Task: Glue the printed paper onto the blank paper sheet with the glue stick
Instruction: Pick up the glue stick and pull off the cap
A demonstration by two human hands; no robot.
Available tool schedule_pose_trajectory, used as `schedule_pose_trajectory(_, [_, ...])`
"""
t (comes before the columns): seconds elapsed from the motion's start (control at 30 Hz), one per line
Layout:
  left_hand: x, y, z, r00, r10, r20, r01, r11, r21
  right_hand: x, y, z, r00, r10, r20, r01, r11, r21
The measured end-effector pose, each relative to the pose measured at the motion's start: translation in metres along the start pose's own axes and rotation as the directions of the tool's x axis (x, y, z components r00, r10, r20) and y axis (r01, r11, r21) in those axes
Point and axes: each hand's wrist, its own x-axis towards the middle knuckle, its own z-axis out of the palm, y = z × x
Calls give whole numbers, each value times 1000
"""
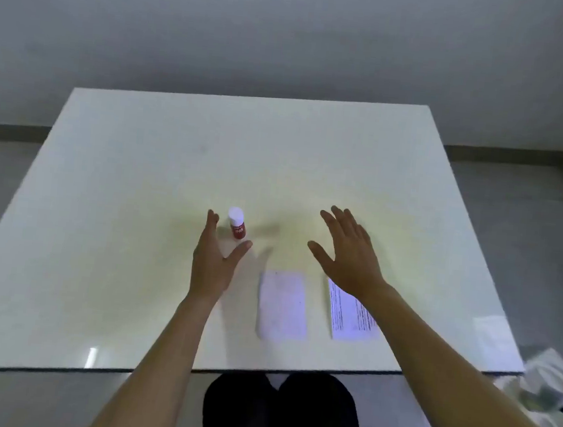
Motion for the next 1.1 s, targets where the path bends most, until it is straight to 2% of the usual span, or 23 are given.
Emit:
schedule_pose_trajectory(0.03, [6,-5,6,997,68,-36,-69,997,-33,5,-1,7,996,-40,-79,42,999,20])
schedule_pose_trajectory(0.17, [25,-13,21,985,158,-74,-166,979,-116,17,-11,14,952,-139,-271,163,985,65])
schedule_pose_trajectory(0.27, [15,-16,21,954,270,-129,-280,958,-67,-1,-25,21,911,-161,-378,236,958,161])
schedule_pose_trajectory(0.33, [-1,-11,15,914,381,-141,-386,922,-13,-19,-41,20,930,-62,-361,211,897,389])
schedule_pose_trajectory(0.4, [-23,-7,6,851,506,-138,-498,862,91,-39,-57,14,956,40,-291,157,769,620])
schedule_pose_trajectory(0.47, [-43,-3,-1,793,594,-137,-564,800,202,-55,-69,5,974,98,-205,86,677,731])
schedule_pose_trajectory(0.57, [-68,6,-11,736,666,-122,-611,731,305,-70,-81,-7,991,72,-109,35,659,751])
schedule_pose_trajectory(0.73, [-78,16,-19,694,702,-159,-609,691,389,-73,-74,-21,965,-211,-155,258,667,698])
schedule_pose_trajectory(0.77, [-78,16,-18,694,702,-161,-604,689,401,-74,-73,-23,961,-239,-139,267,672,691])
schedule_pose_trajectory(0.9, [-78,19,-9,704,696,-139,-597,687,414,-70,-70,-28,995,-100,9,60,671,739])
schedule_pose_trajectory(0.93, [-78,21,-6,703,698,-133,-603,685,408,-67,-67,-28,996,-89,1,58,661,748])
schedule_pose_trajectory(1.03, [-74,22,-2,703,700,-125,-605,681,411,-62,-56,-24,974,-198,-112,216,647,731])
schedule_pose_trajectory(1.1, [-72,20,0,713,692,-107,-594,679,431,-61,-48,-23,969,-213,-126,238,662,711])
